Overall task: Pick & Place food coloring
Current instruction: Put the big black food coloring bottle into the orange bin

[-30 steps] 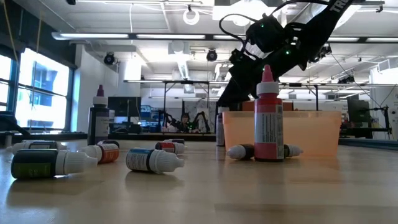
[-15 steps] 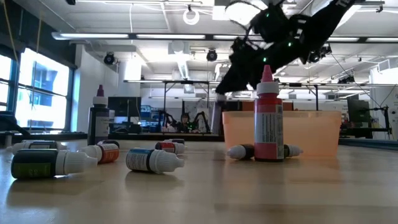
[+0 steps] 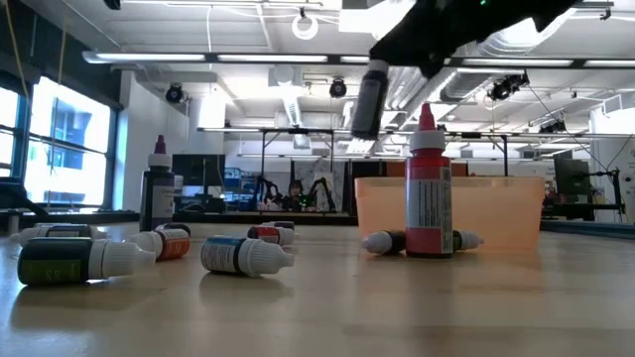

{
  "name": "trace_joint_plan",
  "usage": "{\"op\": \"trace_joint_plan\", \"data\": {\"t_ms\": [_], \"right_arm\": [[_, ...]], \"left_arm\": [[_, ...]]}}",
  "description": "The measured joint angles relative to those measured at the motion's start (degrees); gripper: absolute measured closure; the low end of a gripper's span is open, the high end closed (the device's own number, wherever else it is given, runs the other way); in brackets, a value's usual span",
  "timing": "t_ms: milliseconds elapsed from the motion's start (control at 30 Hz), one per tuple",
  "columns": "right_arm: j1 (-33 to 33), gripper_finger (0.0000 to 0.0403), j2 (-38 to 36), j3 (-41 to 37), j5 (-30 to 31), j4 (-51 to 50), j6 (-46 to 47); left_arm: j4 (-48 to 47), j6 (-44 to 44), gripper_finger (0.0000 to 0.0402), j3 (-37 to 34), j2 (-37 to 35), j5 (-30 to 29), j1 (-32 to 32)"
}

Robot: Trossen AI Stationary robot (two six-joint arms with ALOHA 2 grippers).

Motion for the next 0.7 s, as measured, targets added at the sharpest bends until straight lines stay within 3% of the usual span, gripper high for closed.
{"op": "trace_joint_plan", "data": {"t_ms": [267,700], "right_arm": [[4.83,0.0366,4.61,0.03,12.94,-6.72,6.99],[1.7,0.0364,18.95,0.0,14.84,2.79,8.17]], "left_arm": [[0.0,-0.02,0.0253,0.0,0.0,-0.01,0.0],[0.02,-0.09,0.0253,0.0,0.0,-0.01,-0.02]]}}
